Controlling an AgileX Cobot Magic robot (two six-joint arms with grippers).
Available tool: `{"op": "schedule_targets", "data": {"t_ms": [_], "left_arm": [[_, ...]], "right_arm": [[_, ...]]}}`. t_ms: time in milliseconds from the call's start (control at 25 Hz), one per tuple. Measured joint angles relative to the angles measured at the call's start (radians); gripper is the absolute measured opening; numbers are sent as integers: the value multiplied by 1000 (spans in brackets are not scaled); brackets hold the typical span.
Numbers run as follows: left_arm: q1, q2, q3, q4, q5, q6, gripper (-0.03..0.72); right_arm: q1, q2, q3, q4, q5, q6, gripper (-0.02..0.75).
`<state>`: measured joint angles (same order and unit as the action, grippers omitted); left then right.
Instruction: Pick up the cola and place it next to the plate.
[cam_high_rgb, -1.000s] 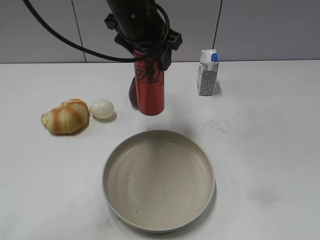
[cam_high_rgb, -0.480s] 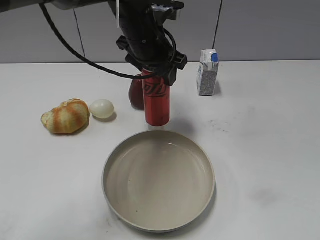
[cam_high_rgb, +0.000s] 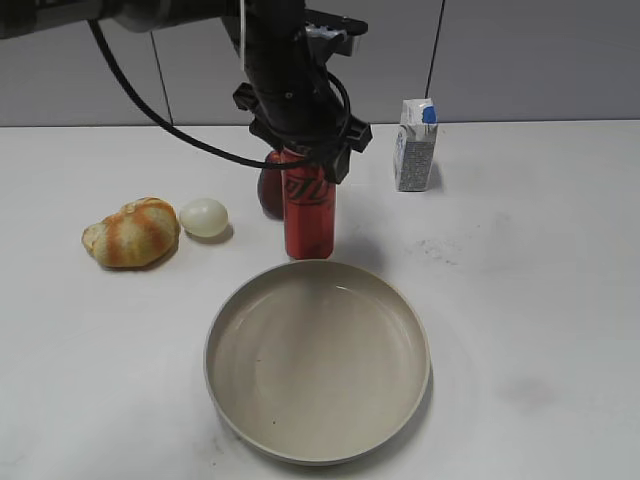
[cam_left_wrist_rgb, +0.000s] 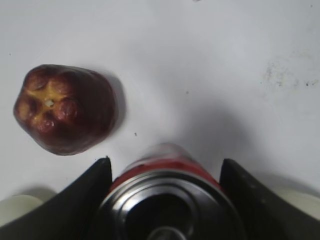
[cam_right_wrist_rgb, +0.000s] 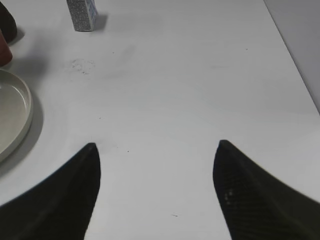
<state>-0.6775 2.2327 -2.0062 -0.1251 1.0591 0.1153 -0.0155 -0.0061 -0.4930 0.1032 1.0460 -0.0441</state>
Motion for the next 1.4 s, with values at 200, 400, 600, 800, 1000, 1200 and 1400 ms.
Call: {"op": "schedule_targets", "data": {"t_ms": [200,400,600,800,1000,1200,1400], "left_arm": [[0,11,0,0,1,0,557],[0,10,0,-25,6,-1,654],[0,-24,0,-26,10,-1,663],[0,-146,0,42,14,-1,664],[46,-289,0,61,126,-1,660],[157,-413,16,63,154,-10,643],[286,-557,181,65,154,-27,615]], "right_arm": [[0,0,0,0,0,0,535],[0,0,0,0,0,0,535],[0,0,0,0,0,-1,535],[0,0,0,0,0,0,535],[0,0,0,0,0,0,535],[0,0,0,0,0,0,535],[0,0,0,0,0,-1,535]]}}
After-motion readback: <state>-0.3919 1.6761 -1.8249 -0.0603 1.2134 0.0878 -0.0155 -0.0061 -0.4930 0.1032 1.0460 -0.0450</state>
